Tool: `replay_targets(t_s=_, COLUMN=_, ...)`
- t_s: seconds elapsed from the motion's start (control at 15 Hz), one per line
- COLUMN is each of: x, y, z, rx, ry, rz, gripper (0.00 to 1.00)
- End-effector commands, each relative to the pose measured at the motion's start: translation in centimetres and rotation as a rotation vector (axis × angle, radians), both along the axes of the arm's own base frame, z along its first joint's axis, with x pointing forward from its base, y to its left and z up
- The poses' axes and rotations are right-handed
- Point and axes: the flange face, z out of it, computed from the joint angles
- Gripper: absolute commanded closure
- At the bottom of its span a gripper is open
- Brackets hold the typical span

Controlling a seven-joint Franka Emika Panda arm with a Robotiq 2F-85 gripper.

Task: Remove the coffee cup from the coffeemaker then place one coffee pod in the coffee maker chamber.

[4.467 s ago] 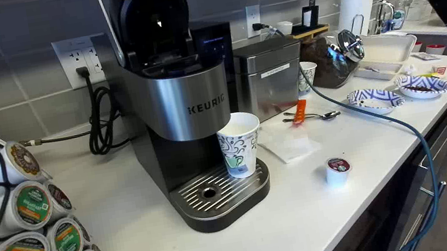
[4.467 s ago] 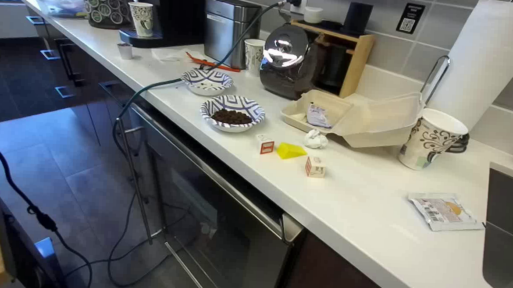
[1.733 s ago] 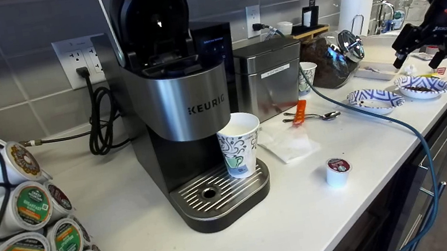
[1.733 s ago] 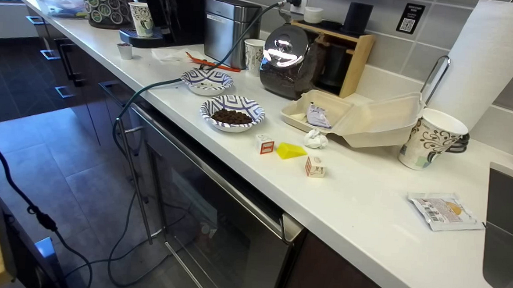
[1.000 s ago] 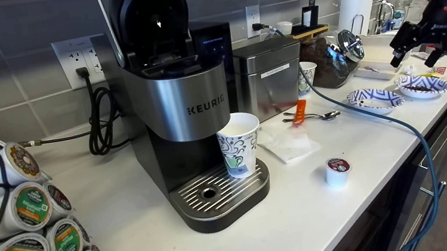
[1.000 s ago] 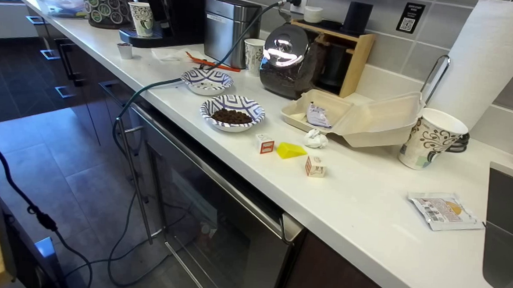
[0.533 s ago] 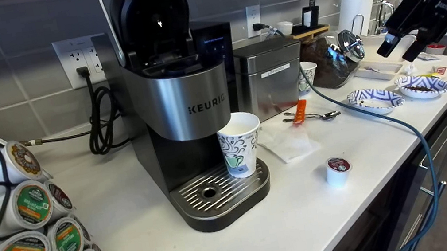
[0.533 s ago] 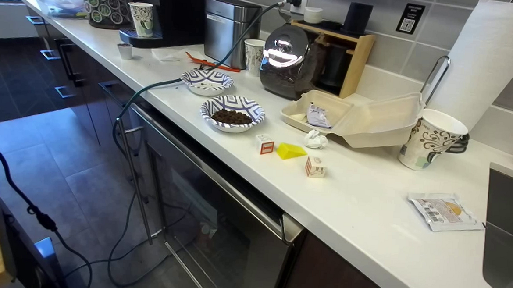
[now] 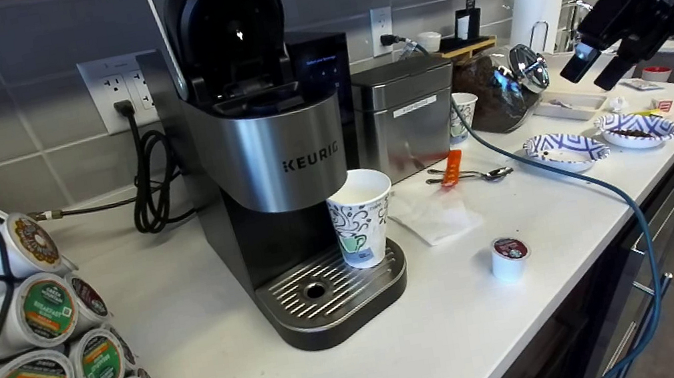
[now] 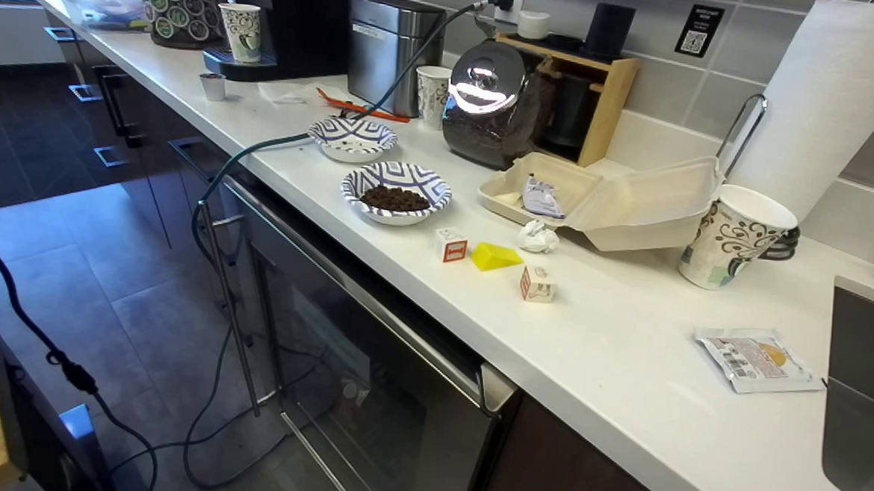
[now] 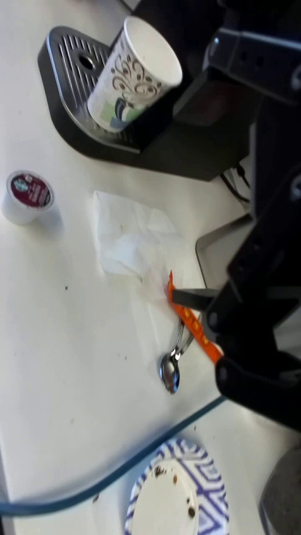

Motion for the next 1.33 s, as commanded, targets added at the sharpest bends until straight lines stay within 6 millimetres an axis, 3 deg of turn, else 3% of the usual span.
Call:
replay_targets(t_s=0.0, x=-0.2, y=9.4, z=1.1, rx=0.021, ry=-0.091, rz=0.134, gripper=0.00)
replay_targets(t_s=0.2, x=-0.4, y=17.5, z=1.5, rx=0.024, ry=-0.132, rz=0.248, gripper=0.00)
replay_targets(t_s=0.33, x=0.4, y=21.2, z=0.9, rx=-0.002, ry=-0.081, rz=0.314, gripper=0.00)
replay_targets(t_s=0.4, x=1.4, y=22.1, z=0.2, rx=-0.022, ry=-0.052, rz=0.319, gripper=0.00)
replay_targets(t_s=0.6, x=4.6, y=22.6, z=-1.6, rx=-0.052, ry=0.007, rz=0.290, gripper=0.00)
replay_targets(t_s=0.67, x=4.7, y=22.8, z=-1.5, rx=-0.023, ry=-0.008, rz=0.367, gripper=0.00)
replay_targets(t_s=0.73, x=3.0, y=22.4, z=-1.2, rx=-0.041, ry=-0.030, rz=0.318, gripper=0.00)
replay_targets(t_s=0.87, x=4.6, y=22.5, z=-1.8, rx=-0.033, ry=-0.027, rz=0.344, gripper=0.00)
replay_targets(t_s=1.0, x=6.0, y=21.0, z=-3.2, rx=-0.081, ry=-0.012, rz=0.202, gripper=0.00)
replay_targets(t_s=1.27, x=8.5, y=19.2, z=-3.8, rx=-0.157, ry=0.024, rz=0.004, gripper=0.00)
